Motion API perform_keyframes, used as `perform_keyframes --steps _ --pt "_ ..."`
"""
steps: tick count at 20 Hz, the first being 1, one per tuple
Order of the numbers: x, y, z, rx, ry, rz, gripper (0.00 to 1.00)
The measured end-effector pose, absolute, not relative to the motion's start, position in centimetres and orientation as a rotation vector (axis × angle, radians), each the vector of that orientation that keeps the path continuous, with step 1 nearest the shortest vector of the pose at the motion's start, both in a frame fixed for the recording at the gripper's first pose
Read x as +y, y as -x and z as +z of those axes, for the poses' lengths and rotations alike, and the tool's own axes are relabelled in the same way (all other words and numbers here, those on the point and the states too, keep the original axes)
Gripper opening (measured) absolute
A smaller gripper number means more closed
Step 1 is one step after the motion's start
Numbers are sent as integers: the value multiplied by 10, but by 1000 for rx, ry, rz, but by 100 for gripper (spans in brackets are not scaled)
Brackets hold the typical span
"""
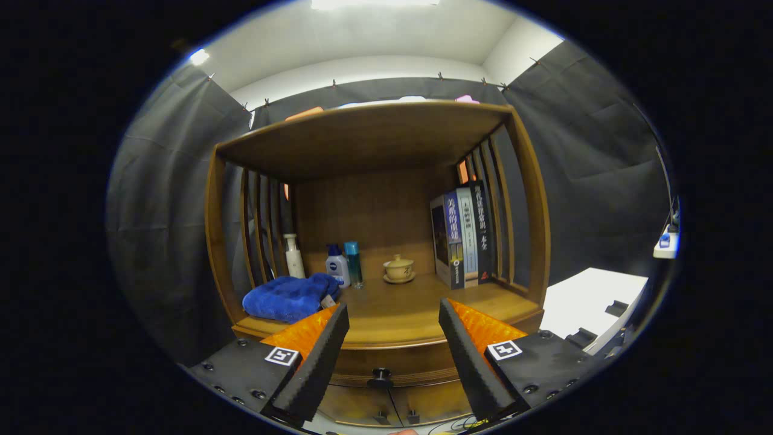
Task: Pull open the drawer, take out the items inside it, and place them on the countertop above the cabinet.
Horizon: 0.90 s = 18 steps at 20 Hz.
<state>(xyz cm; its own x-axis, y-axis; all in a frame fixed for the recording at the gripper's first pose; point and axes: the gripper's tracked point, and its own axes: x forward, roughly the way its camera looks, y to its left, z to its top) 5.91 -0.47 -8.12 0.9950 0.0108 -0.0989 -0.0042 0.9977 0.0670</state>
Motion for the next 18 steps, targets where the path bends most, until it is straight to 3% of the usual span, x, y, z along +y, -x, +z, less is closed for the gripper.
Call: perform_keyframes --steps 14,18 --pt "21 -95 -228 217 36 61 96" --pt "19 -100 -240 233 17 50 94"
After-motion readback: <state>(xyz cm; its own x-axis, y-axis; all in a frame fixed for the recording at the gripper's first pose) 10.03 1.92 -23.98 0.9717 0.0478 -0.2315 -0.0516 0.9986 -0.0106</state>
